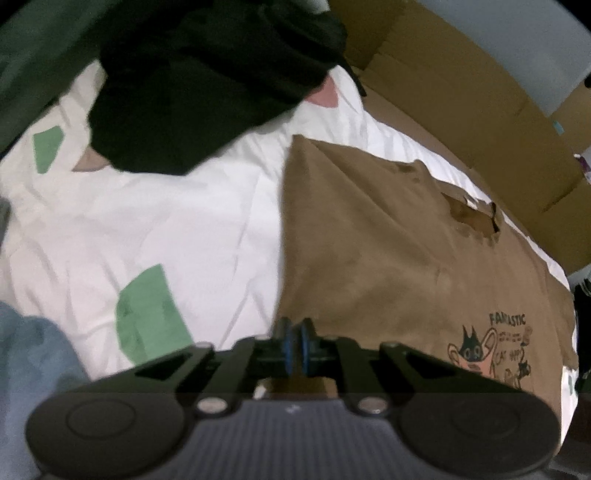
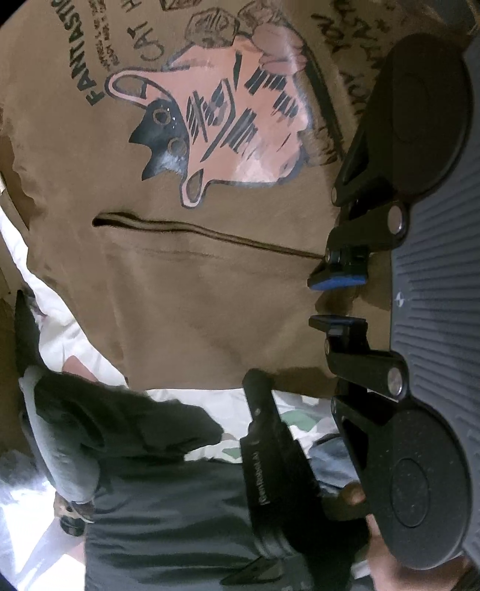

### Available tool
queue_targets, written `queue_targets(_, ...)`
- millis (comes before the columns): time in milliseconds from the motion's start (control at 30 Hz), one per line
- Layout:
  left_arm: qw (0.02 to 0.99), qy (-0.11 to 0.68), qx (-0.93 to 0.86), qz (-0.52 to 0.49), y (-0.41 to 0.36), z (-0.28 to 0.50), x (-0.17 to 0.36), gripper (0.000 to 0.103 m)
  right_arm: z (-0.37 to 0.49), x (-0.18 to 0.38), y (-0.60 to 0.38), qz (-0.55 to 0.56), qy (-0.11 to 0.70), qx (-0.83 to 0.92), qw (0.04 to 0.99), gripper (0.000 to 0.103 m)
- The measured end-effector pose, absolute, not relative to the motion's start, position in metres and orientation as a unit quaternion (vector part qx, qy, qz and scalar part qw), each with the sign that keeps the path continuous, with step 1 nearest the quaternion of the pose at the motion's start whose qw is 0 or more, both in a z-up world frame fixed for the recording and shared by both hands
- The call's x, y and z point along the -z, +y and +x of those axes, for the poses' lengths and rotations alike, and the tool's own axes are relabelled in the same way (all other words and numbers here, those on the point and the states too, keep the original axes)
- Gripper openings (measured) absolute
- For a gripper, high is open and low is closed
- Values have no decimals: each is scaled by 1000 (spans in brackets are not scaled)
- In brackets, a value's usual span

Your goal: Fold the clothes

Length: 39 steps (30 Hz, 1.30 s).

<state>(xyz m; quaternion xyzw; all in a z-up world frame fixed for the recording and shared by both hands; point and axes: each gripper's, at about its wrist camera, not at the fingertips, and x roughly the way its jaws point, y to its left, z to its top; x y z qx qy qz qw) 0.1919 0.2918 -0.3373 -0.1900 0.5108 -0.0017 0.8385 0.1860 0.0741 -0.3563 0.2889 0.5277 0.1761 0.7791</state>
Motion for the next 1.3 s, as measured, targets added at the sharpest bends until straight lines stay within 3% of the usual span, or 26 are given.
queue_targets(100,836,509,-5,-206,298,185,333,20,181,348,68,285,526,-176,782,21)
queue_targets(367,824,521,-9,-221,300,166,321,26,167,311,44,264,516,-175,796,22)
queue_targets(533,827,520,-8,-214,296,160,296,44,156,272,14,219,514,-164,813,47)
queue_targets(667,828,522,-7,-204,290,162,266,61,147,240,-10,182,511,-155,825,47)
queue_targets(733,829,524,-5,-198,286,164,252,69,143,224,-22,164,510,-151,831,54)
queue_targets(867,830,524,5,-193,274,165,220,71,134,194,-46,132,507,-143,840,69)
queue_targets(933,833,519,16,-188,267,164,205,78,131,183,-58,126,507,-142,840,77)
queue_targets(1033,840,514,28,-172,255,160,184,85,125,165,-75,119,508,-142,841,83)
queue_targets(1300,834,525,26,-171,240,153,143,85,88,126,-118,143,526,-129,829,89)
